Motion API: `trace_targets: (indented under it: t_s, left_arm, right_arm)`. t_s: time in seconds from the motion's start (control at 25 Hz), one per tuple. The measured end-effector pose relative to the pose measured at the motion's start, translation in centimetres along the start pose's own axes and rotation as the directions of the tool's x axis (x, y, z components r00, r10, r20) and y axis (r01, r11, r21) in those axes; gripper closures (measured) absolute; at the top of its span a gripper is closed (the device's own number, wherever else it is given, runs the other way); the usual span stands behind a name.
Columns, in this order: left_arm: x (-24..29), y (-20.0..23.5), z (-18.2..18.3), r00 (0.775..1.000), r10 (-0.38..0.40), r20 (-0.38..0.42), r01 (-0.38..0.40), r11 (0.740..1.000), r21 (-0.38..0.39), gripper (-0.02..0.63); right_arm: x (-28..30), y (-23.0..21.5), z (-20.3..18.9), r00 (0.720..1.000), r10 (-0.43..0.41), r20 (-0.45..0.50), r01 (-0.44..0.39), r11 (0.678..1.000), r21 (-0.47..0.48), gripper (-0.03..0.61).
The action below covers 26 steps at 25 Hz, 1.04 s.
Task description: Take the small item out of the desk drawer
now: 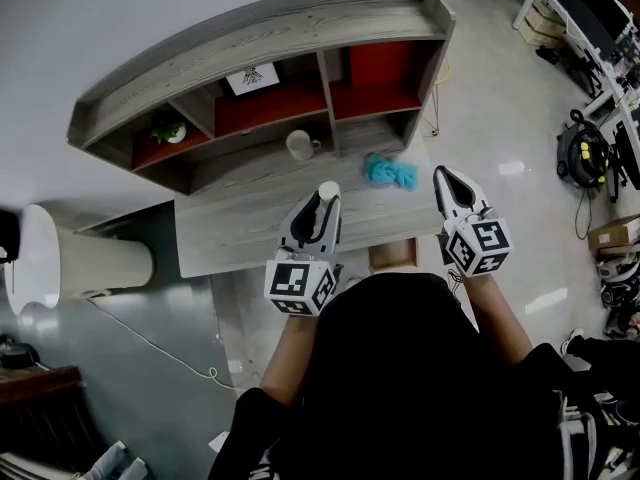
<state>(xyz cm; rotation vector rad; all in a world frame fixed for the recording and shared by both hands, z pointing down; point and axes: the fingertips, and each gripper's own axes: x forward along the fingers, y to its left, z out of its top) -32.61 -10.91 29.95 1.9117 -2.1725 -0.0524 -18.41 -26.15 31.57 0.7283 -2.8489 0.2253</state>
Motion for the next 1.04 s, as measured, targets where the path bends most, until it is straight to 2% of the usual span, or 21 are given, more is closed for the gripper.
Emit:
trace_targets:
  t_s: [0.52,1.04]
  left_arm:
    - [0.0,-1.6,-1.4,0.999,0.04,-0.025,-0.04,0.999,0.0,0.499]
    - [0.7,-3.9,-2.6,0.998,0.051,-0.046,-0.051,0.999,-0.007,0.499]
  right_arm:
    - [-2.0,-1.4,-2.7,0.998,-0.009,-0.062,0.007,1.0,-0.027,0.578]
    - [-3.2,-2.7,-3.0,0.997,0.019,-0.075,-0.022,0.999,-0.038,0.578]
